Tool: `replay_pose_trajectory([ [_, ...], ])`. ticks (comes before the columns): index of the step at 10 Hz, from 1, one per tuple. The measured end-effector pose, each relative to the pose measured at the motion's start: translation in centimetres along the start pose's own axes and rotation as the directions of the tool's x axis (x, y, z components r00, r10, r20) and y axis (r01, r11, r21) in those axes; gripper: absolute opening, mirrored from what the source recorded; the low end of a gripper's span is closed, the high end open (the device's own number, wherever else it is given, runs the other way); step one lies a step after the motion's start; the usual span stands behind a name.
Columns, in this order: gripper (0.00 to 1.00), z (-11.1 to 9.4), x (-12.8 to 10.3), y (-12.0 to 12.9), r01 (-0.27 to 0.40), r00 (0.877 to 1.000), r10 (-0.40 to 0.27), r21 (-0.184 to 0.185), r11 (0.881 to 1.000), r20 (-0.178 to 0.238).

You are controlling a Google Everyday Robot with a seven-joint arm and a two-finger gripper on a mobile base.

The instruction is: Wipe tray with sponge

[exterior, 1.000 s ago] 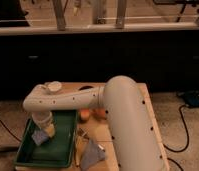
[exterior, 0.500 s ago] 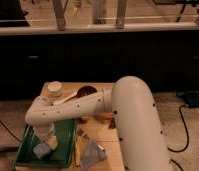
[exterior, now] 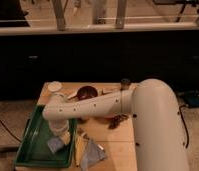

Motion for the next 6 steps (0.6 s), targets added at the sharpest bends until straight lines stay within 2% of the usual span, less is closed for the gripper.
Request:
replay_pose_trajectory([
  [2,0.02,-0.3,1.2,-1.6,-0.002,1.0,0.001,-0.01,1.0,-0.018],
  [4,0.02,-0.3,0.1,-4.0,0.04,0.999,-0.04,-0.02,0.999,-0.023],
  [6,0.02,0.0,-1.2,-5.0,0.083,0.997,-0.083,-0.028,0.996,-0.007],
])
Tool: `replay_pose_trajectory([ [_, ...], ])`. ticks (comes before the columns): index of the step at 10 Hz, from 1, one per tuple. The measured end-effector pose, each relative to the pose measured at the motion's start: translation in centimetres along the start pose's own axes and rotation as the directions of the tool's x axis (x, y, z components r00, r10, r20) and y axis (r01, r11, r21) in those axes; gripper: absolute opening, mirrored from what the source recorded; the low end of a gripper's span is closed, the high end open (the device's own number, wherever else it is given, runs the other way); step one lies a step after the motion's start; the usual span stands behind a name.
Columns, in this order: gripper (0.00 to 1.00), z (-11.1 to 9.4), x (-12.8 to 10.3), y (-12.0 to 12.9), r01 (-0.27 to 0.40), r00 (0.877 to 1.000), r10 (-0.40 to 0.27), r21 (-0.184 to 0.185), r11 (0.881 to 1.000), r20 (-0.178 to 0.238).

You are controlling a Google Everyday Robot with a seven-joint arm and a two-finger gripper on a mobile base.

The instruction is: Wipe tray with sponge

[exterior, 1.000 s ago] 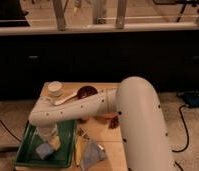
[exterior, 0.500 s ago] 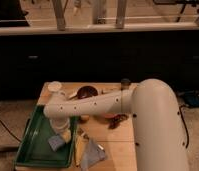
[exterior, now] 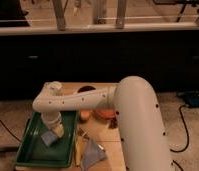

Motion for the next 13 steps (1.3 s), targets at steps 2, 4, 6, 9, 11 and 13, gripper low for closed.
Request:
replay_pose_trajectory([
  [2,0.02,0.2,-1.1,0.2,0.028,0.999,-0.028,-0.007,1.0,0.021],
  [4,0.02,0.3,-1.9,0.3,0.055,0.998,-0.054,-0.009,0.998,0.043],
  [6,0.02,0.3,-2.0,0.3,0.055,0.998,-0.055,-0.009,0.998,0.044],
  [9,0.02,0.3,-2.0,0.3,0.055,0.998,-0.054,-0.009,0.998,0.044],
  [11,0.02,0.3,-1.9,0.3,0.052,0.998,-0.052,-0.008,0.999,0.045],
  [13,0.02,0.4,-2.0,0.3,0.054,0.998,-0.054,-0.009,0.998,0.045],
])
